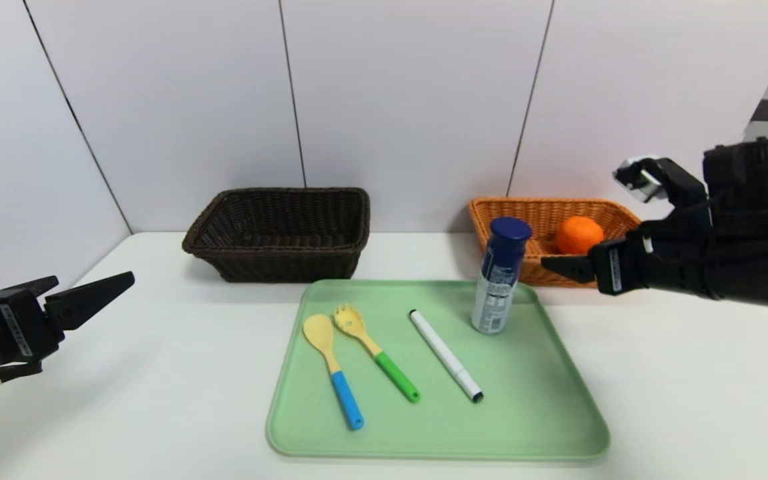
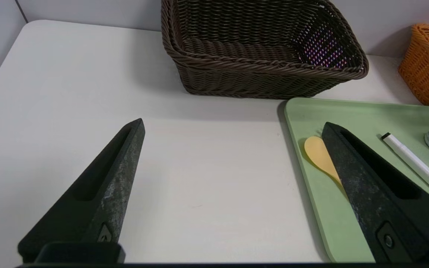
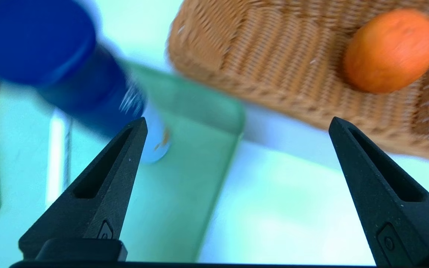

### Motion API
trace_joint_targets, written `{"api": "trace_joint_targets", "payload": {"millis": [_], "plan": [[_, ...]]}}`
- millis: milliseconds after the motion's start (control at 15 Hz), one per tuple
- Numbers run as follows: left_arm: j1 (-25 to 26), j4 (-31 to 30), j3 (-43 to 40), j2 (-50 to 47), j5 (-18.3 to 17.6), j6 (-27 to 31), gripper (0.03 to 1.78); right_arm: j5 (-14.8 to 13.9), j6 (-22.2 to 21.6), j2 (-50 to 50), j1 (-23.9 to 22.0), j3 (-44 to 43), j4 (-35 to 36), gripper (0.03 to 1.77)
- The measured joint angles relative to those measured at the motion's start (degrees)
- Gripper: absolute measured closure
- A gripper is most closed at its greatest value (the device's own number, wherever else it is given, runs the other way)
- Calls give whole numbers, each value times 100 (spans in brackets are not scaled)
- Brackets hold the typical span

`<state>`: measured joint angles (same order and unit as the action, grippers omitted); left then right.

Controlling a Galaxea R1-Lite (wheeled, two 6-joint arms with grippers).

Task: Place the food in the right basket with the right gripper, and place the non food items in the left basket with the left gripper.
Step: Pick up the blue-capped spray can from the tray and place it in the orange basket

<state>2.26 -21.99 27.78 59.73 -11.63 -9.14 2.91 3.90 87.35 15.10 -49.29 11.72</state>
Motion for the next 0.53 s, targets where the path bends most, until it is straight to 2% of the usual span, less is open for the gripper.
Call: {"api": "trace_joint_targets", "payload": {"millis": [133, 400, 533], "plan": [[2, -6, -66, -23, 2, 5, 12, 2, -43, -540, 193, 786, 777, 11], [0, -2, -98, -65, 0, 7, 12, 28, -95, -1047, 603, 1591, 1157, 11], [0, -2, -98, -78, 9, 16, 12, 26, -182, -945, 779, 1803, 1640, 11]]}}
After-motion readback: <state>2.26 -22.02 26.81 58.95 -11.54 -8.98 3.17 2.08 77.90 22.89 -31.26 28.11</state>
